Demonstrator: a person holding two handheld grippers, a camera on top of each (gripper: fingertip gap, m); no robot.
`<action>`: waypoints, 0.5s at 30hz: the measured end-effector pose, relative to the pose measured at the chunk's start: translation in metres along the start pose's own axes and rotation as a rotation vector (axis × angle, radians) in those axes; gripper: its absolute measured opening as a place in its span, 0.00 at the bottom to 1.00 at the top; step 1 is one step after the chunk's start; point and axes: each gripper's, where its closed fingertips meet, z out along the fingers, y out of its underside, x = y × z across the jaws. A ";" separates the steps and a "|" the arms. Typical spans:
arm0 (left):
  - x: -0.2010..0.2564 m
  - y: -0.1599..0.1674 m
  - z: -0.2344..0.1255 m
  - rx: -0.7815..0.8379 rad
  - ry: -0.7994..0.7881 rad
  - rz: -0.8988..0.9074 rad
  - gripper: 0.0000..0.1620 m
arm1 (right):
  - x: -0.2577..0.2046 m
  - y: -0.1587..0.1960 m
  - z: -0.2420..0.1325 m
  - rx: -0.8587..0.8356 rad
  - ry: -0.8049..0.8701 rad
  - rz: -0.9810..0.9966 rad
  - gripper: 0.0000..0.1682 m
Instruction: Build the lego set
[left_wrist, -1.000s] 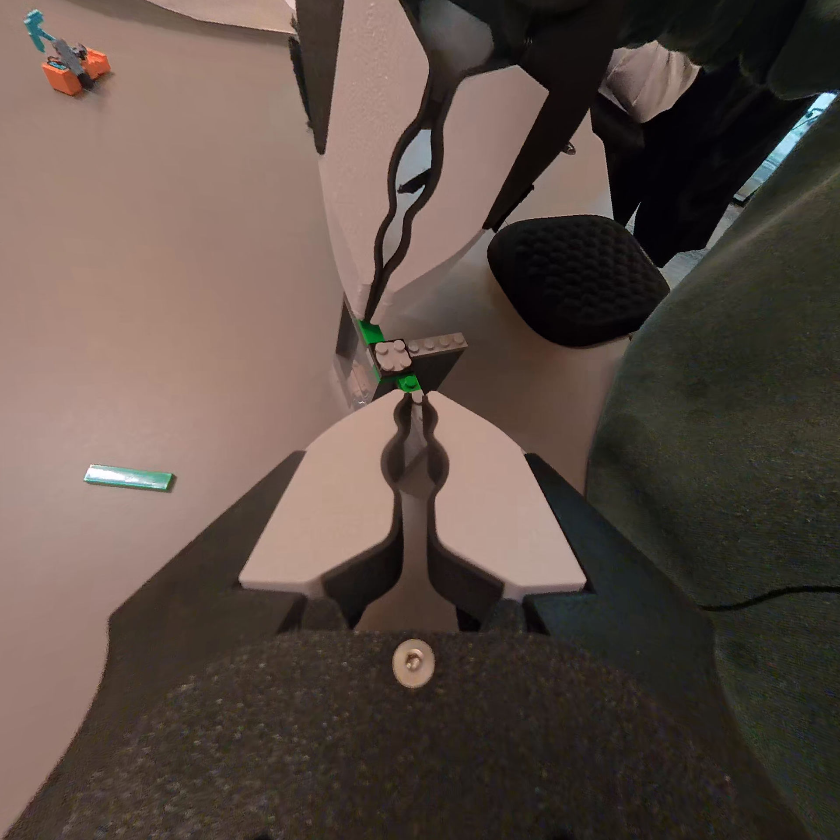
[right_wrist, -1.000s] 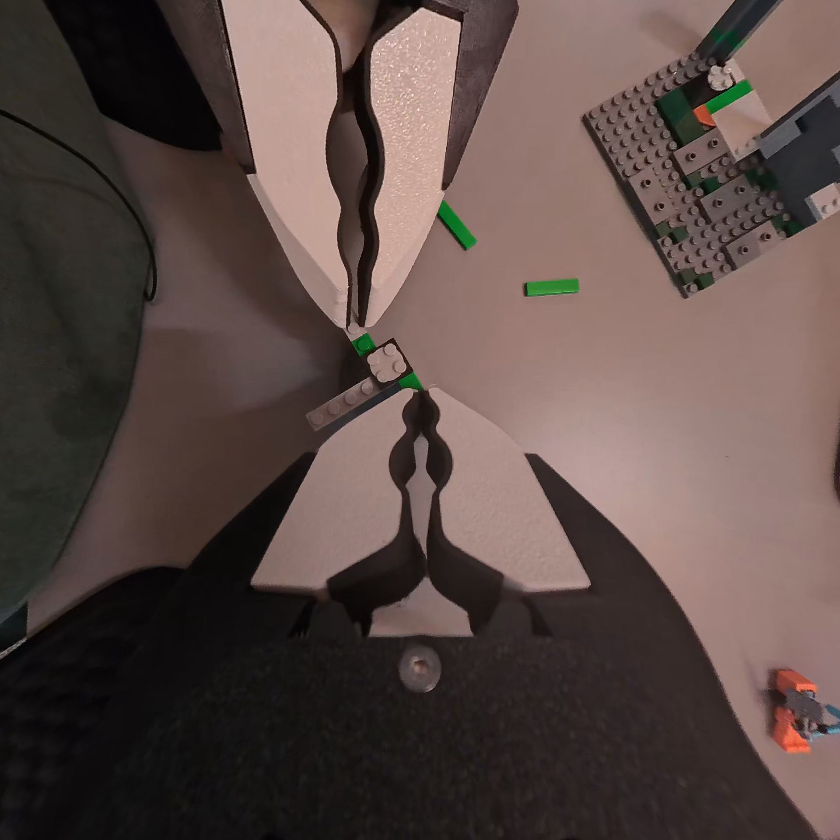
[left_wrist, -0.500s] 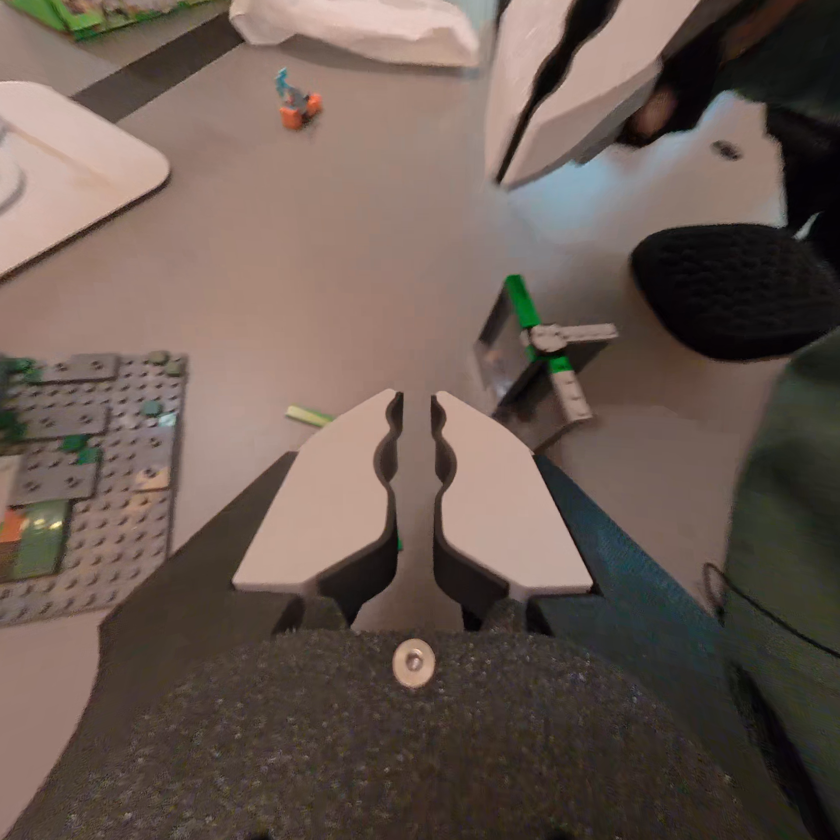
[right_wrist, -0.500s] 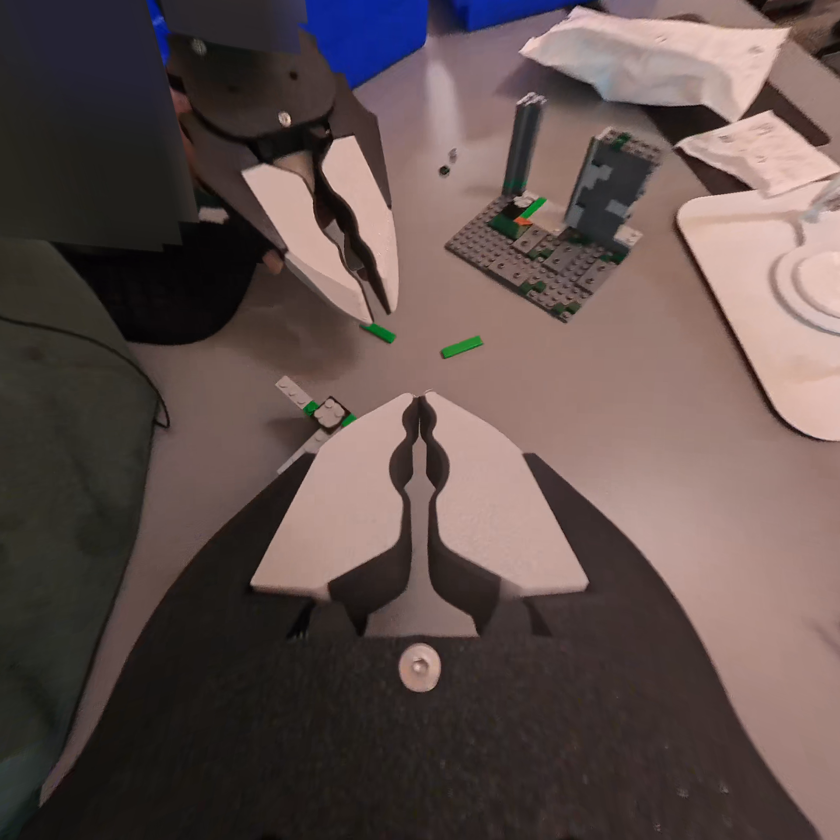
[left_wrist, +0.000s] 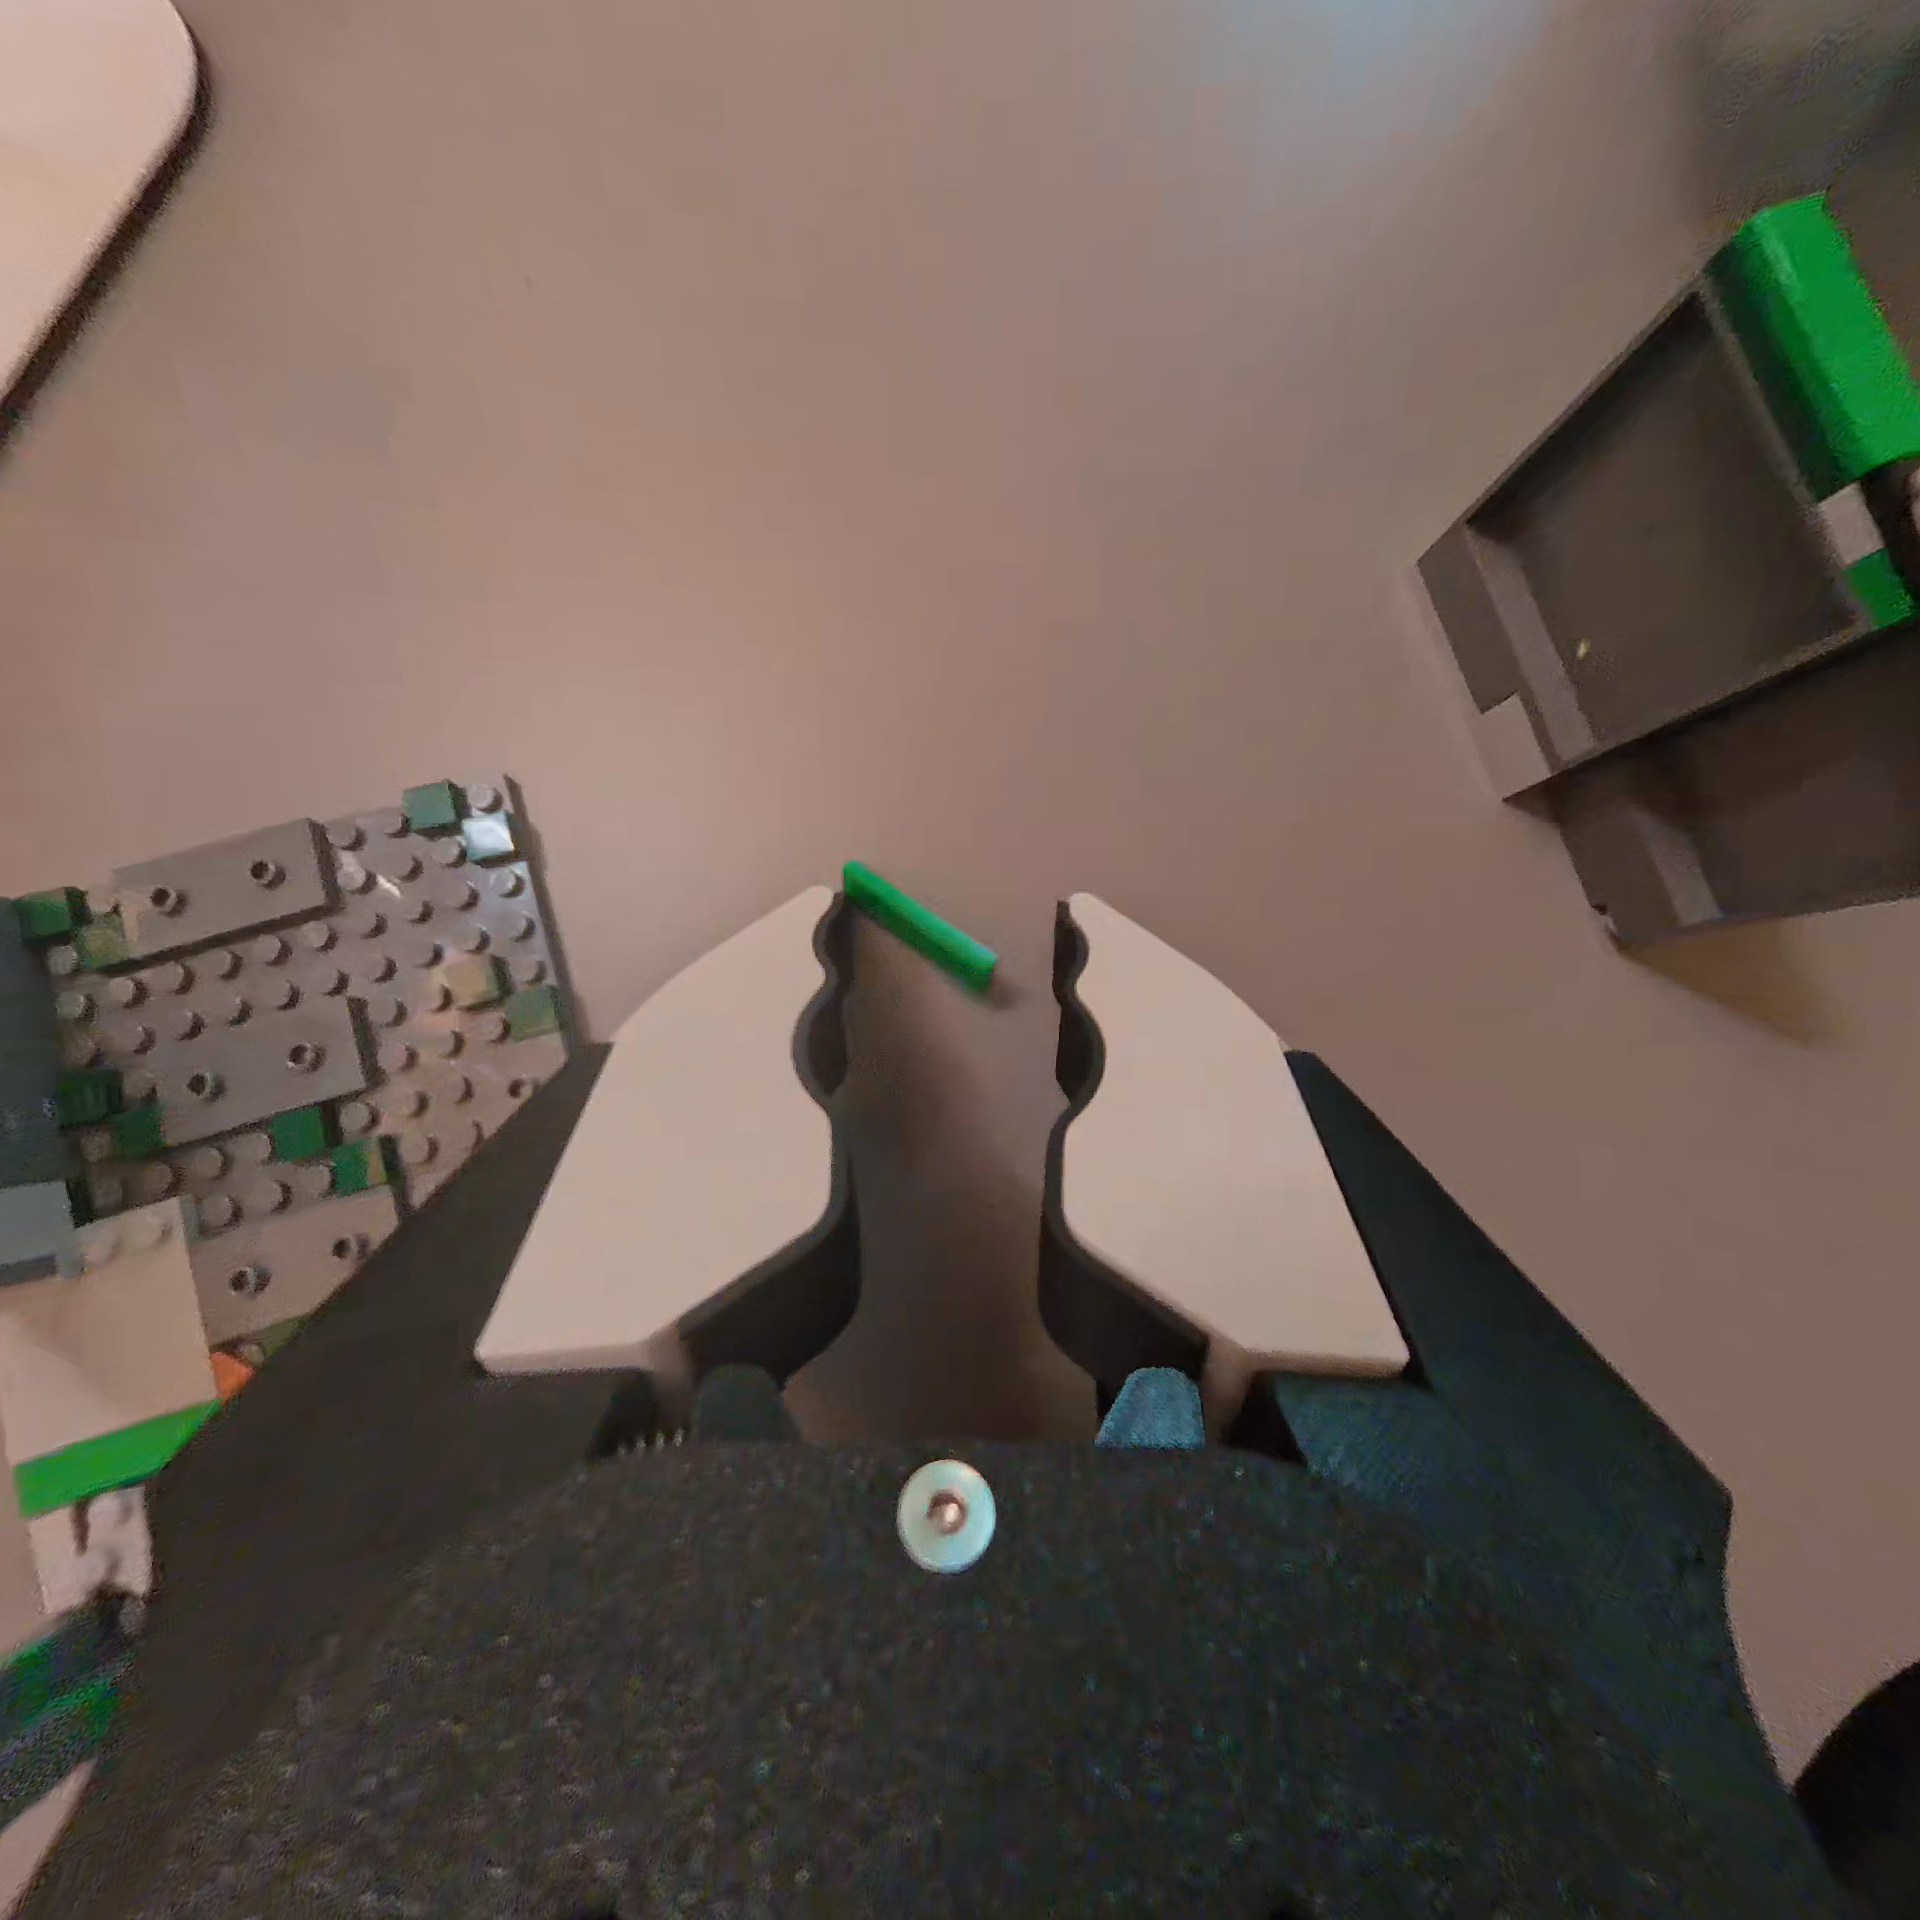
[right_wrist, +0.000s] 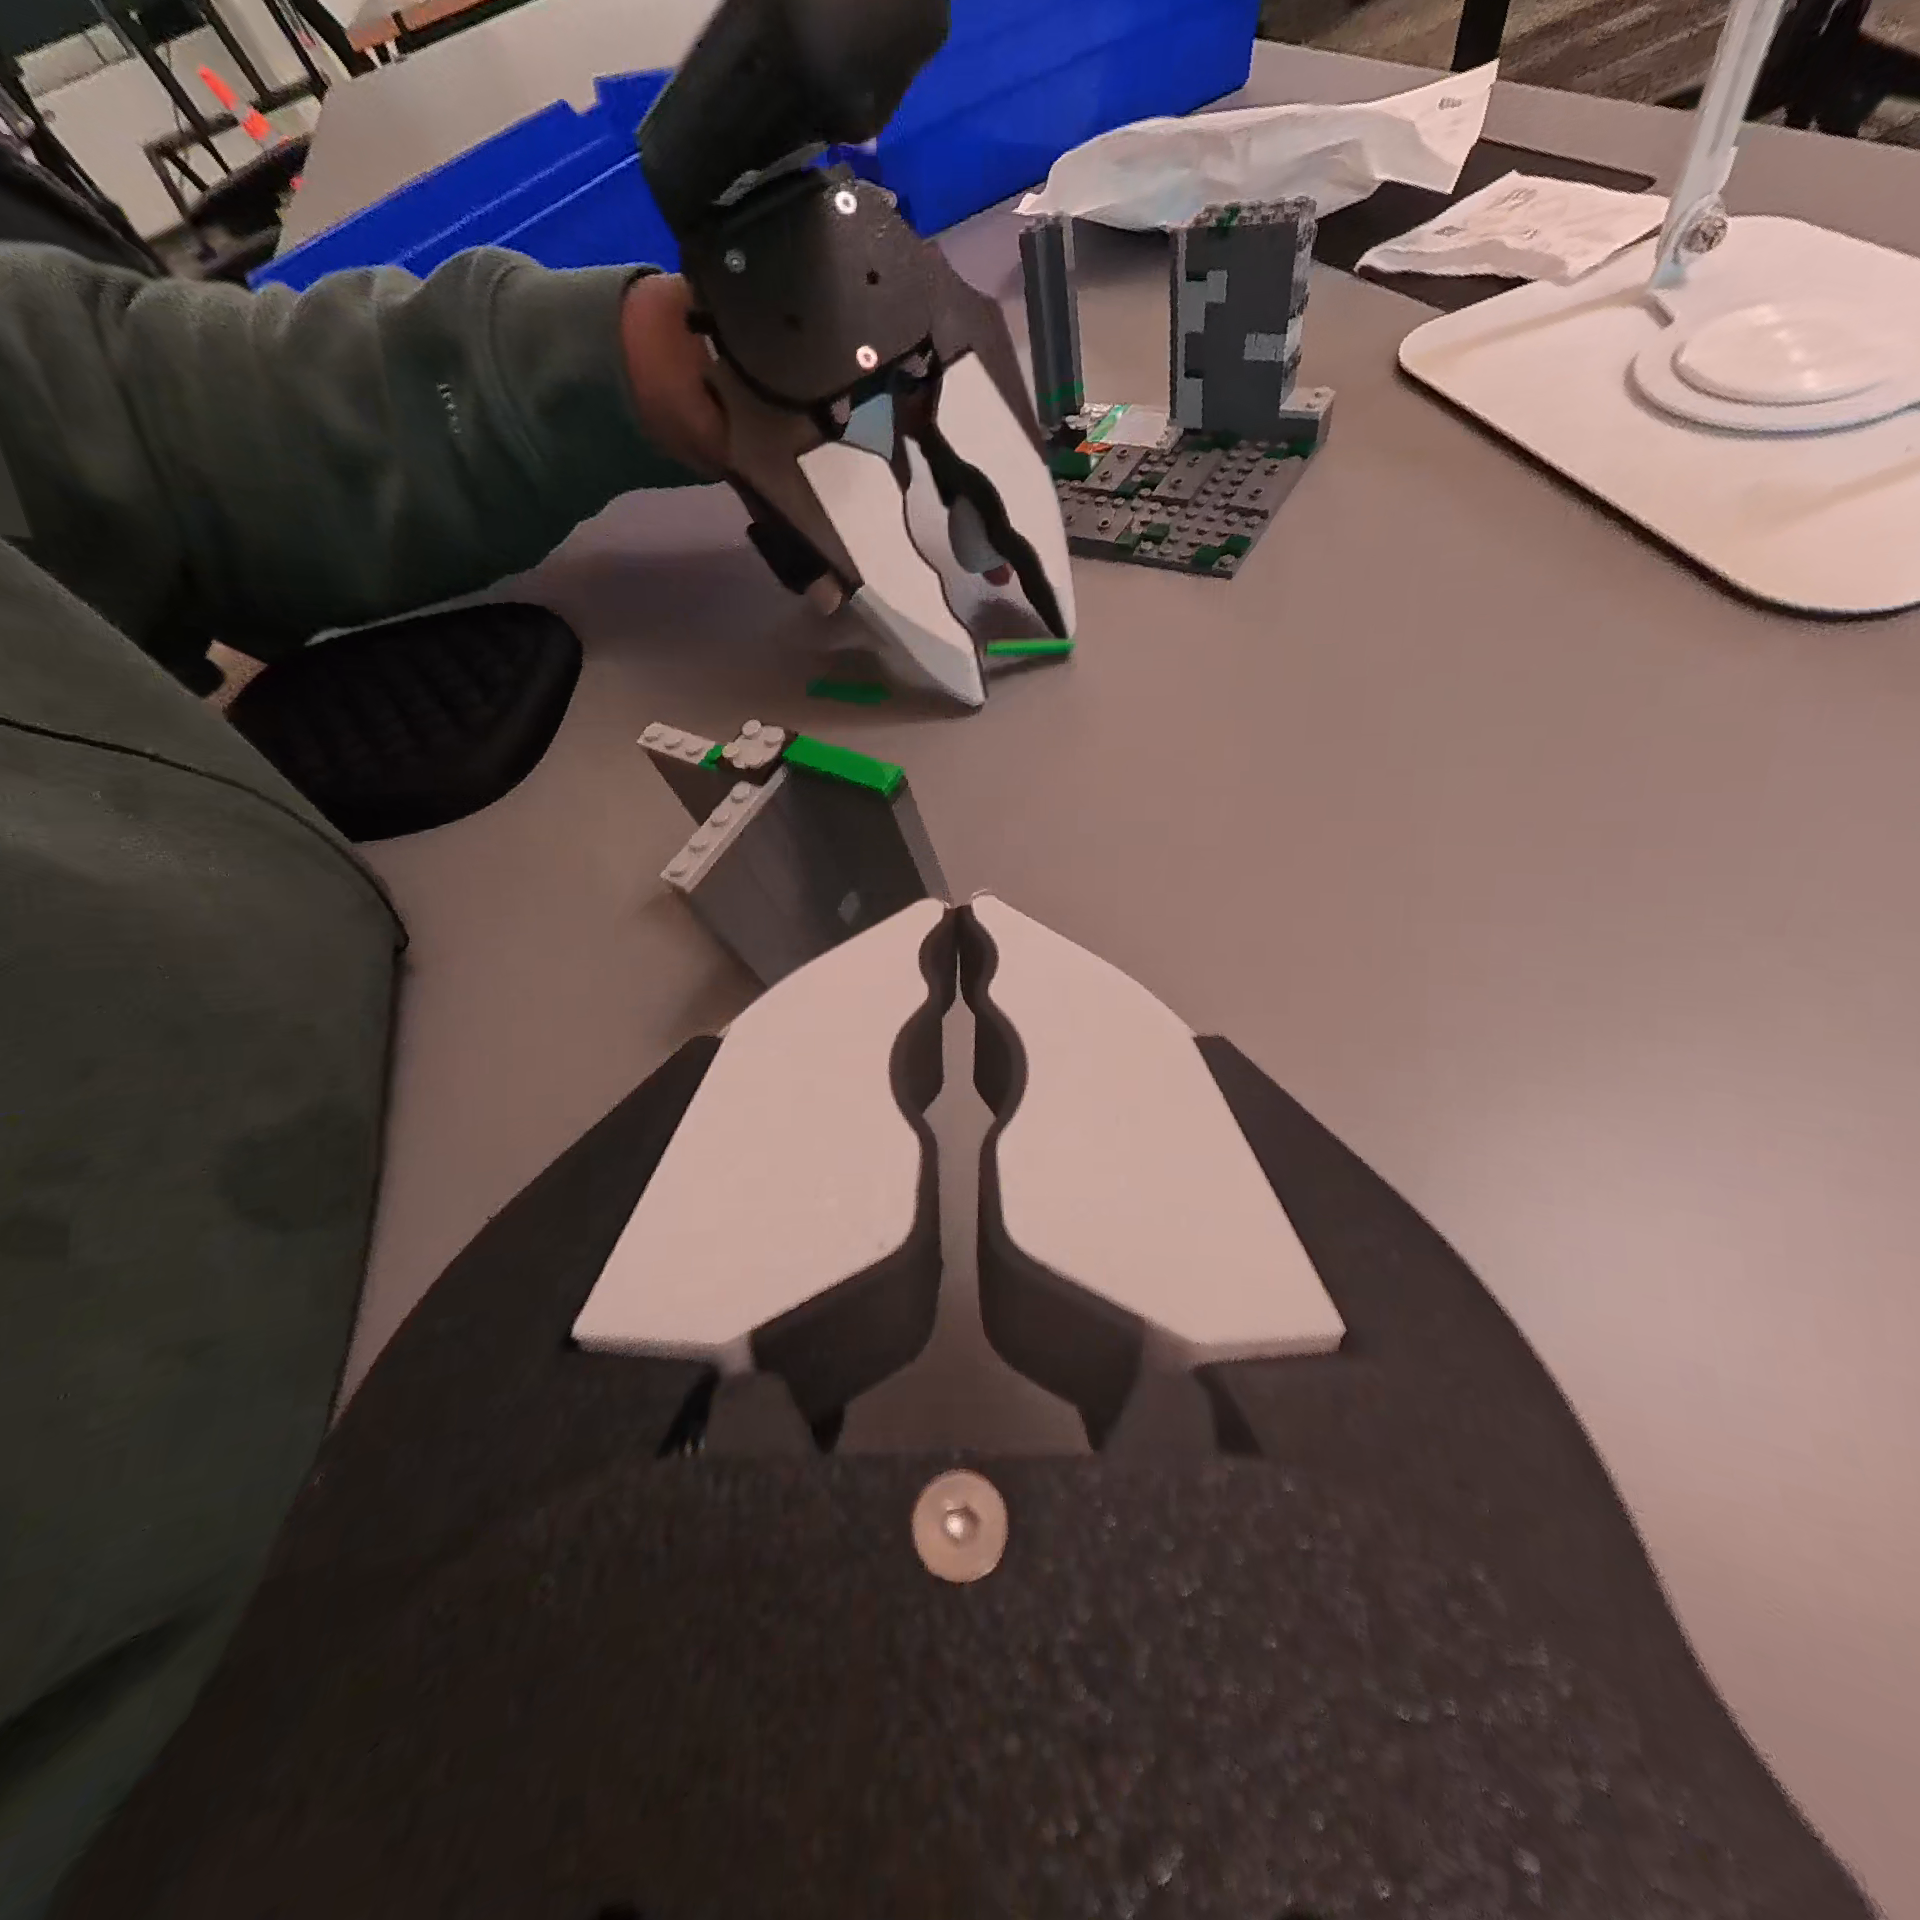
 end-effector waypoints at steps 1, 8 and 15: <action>-0.001 -0.001 0.001 0.001 0.013 0.001 0.22 | -0.001 0.003 -0.003 0.006 -0.001 0.005 0.00; 0.001 0.000 0.000 -0.056 0.060 0.069 0.20 | -0.003 0.012 -0.011 0.061 -0.029 0.041 0.00; 0.000 0.002 -0.008 -0.081 0.031 0.078 0.12 | -0.009 0.017 -0.012 0.069 -0.049 0.015 0.00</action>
